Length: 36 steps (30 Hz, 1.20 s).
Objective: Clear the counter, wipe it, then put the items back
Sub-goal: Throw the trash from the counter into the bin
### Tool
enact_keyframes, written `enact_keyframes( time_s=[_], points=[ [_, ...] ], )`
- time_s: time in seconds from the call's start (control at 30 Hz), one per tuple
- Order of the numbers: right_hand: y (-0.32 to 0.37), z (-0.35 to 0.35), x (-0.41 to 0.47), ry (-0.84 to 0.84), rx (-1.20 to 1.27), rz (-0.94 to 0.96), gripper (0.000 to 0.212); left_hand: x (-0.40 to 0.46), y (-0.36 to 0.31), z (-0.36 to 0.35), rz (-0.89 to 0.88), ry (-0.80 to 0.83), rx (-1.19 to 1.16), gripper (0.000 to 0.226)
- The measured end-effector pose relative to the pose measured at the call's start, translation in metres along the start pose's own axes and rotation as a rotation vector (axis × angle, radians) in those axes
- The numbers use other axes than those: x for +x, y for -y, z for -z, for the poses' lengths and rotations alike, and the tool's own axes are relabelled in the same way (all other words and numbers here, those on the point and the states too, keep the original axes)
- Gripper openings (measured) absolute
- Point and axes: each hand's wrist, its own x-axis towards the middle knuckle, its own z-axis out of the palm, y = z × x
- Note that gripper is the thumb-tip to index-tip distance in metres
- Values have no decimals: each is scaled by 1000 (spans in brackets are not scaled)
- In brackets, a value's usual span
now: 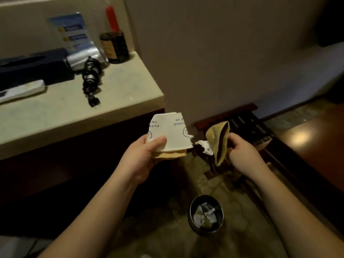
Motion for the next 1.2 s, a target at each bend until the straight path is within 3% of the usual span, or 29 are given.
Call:
enact_keyframes(
  time_s=[0.3, 0.43, 0.5, 0.7, 0.9, 1.2],
  points=[
    [-144, 7, -8, 28, -29, -194, 12, 31, 127, -62, 198, -61, 119, 16],
    [-199, -7, -9, 57, -48, -310, 4, 49, 188, -68, 276, -110, 229, 29],
    [-226, -18, -7, 59, -38, -366, 11, 59, 222, -66, 339, -120, 281, 38],
    [-310, -72, 4, 149, -40, -529, 24, 96, 321, -57, 524, -128, 372, 29],
    [-408, -142, 31, 290, -75, -688, 14, 150, 427, -34, 677, -130, 478, 21],
    [-535, -256, 71, 338, -217, -722, 30, 235, 568, -18, 758, -92, 537, 23]
  ],
)
